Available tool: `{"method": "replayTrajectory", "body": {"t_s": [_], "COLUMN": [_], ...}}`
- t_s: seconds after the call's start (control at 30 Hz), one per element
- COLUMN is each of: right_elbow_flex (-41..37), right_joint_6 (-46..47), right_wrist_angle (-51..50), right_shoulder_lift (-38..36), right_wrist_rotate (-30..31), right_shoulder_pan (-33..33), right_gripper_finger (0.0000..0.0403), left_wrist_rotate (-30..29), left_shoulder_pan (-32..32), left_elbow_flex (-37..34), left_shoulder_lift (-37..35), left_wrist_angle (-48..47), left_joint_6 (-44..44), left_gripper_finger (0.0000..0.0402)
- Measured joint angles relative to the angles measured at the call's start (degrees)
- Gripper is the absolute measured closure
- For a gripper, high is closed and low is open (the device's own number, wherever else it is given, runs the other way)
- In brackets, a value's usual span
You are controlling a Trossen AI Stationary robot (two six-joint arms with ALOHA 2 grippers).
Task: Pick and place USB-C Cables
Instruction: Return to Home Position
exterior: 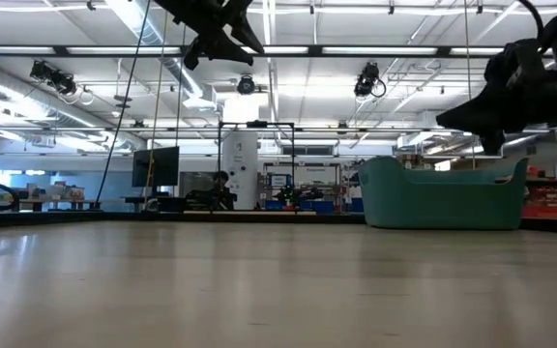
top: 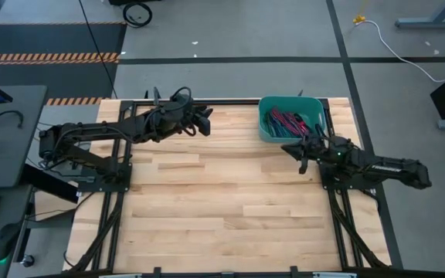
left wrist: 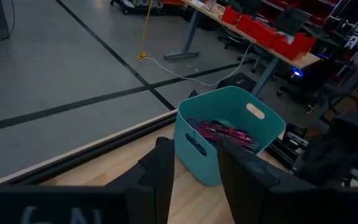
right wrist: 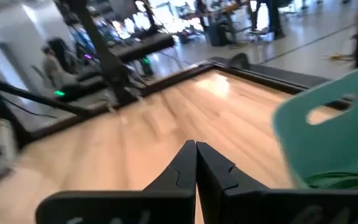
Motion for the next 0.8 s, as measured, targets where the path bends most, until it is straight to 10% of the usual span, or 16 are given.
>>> {"method": "replayTrajectory", "body": {"t_s": [0.37,0.8], "right_elbow_flex": [0.0,0.0], "right_joint_6": [-0.3,-0.3], "right_wrist_angle": [0.2,0.5], "right_shoulder_lift": [2.7,2.7], "right_wrist_rotate": [-0.1,-0.1], "right_shoulder_pan": [-1.2,-1.2], "right_gripper_finger": [0.0388,0.0387], "left_wrist_rotate": [9.0,9.9], "left_shoulder_pan": [0.2,-0.7], "left_elbow_flex": [-0.9,-23.3], "left_shoulder_lift": [-3.0,-28.6], "left_wrist_angle": [-0.5,0.2], "left_joint_6": [2.1,5.1], "left_gripper_finger": [0.0284,0.0363]}}
